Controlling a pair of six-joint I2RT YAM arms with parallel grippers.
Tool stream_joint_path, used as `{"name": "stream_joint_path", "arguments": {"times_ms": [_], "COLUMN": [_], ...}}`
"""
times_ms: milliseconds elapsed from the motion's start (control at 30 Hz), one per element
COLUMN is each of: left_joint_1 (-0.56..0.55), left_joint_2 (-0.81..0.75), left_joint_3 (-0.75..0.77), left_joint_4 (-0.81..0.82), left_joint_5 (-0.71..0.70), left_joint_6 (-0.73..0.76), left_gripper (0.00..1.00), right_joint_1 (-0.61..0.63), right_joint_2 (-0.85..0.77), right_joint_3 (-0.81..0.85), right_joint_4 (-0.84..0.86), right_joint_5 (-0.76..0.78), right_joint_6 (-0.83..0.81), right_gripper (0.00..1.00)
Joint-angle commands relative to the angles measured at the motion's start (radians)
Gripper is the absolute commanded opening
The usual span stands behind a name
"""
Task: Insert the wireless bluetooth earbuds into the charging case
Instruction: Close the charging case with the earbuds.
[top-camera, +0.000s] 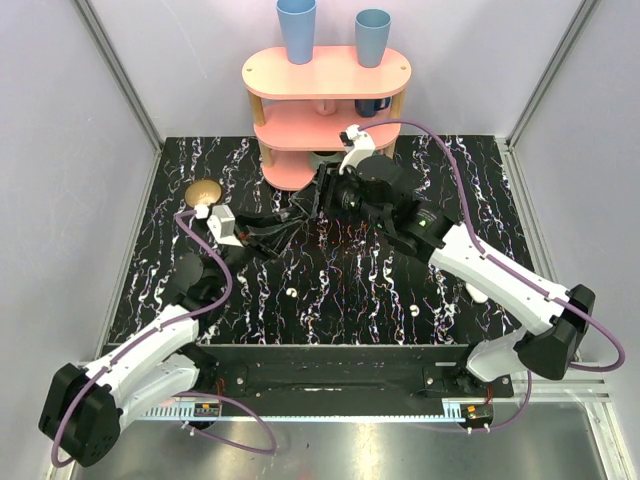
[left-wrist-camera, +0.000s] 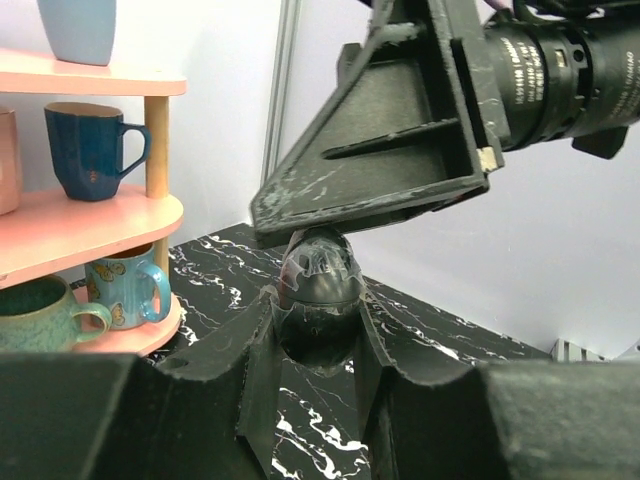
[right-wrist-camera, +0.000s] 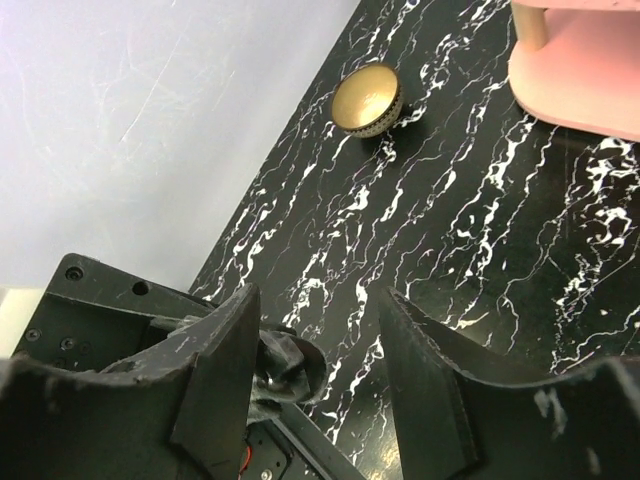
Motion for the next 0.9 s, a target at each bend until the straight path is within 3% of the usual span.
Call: {"name": "stream_joint_path", "arguments": {"times_ms": [0,333,467,500,633,867], "left_joint_1": [0.037,0.052,0.063,0.066,0.087,0.124], "left_joint_2": [-0.017,0.029,0.051,0.052,0.068,0.181], "left_joint_3": [0.009,0.078,0.109,0.112,0.083,0.029], "left_joint_4": [0.103,0.058,-0.047,-0.075,-0.195,-0.195], "left_joint_5": [-0.042,-0.039,-0.022,-0.014,-0.019,0.044], "left_joint_6": [-0.072,-0.170,-0.175,-0.177,-0.203,-0.321], "left_gripper": [0.00,0.00,0.00,0.00,0.00,0.00], "right_joint_1": [0.006,0.017,0.014,0.011,-0.095,-0.230], "right_joint_2": [-0.028,0.035,0.020,0.011,-0.025,-0.074], "right_joint_3": [-0.021,-0.060,-0.078,-0.075,-0.075,-0.150], "right_joint_4": [-0.049,-0.093,-0.119,-0.132,-0.147,-0.135], "right_joint_5": [0.061,0.024,0.166,0.237,0.274,0.164], "right_joint_6": [-0.054,-0.054,-0.045,-0.048,-0.001,0.036], "right_gripper": [0.56,0.55,0.62,0.71,0.80,0.83]}}
